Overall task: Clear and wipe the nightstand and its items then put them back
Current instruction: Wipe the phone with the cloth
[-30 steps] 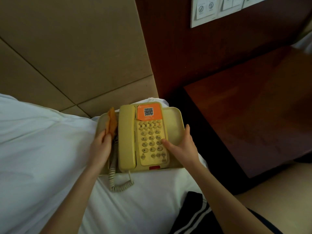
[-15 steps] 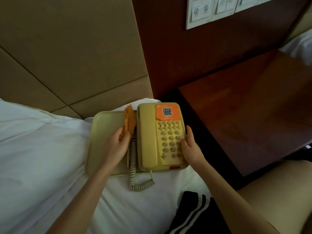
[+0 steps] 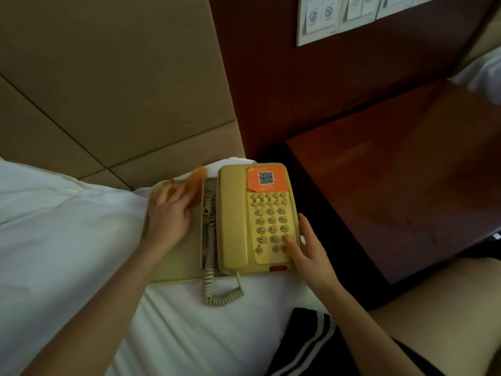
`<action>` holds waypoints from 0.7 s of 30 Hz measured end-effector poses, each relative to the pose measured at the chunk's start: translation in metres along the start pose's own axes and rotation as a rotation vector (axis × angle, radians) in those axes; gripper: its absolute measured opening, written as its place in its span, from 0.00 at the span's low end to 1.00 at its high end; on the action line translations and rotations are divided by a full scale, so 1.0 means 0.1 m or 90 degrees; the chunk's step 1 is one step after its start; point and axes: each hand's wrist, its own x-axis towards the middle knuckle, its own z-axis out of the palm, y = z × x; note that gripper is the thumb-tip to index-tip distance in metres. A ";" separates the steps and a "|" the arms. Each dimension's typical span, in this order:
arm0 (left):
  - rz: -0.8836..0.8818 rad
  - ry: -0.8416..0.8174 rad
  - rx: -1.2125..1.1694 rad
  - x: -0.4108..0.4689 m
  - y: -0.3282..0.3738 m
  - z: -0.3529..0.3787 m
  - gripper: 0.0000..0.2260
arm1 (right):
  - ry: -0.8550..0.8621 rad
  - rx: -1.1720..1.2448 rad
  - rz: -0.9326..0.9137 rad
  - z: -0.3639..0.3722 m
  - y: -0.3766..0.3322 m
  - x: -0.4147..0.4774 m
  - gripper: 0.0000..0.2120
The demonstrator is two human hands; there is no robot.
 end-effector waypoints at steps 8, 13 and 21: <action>0.050 -0.031 0.042 -0.54 0.10 -0.08 0.19 | -0.058 -0.136 -0.071 -0.06 -0.04 -0.04 0.43; 0.067 -0.034 0.121 -1.02 0.04 -0.20 0.22 | -0.071 -0.162 -0.064 -0.09 -0.03 -0.08 0.45; -0.046 -0.112 0.063 0.03 0.01 -0.01 0.21 | -0.066 -0.190 -0.061 -0.11 -0.06 -0.12 0.46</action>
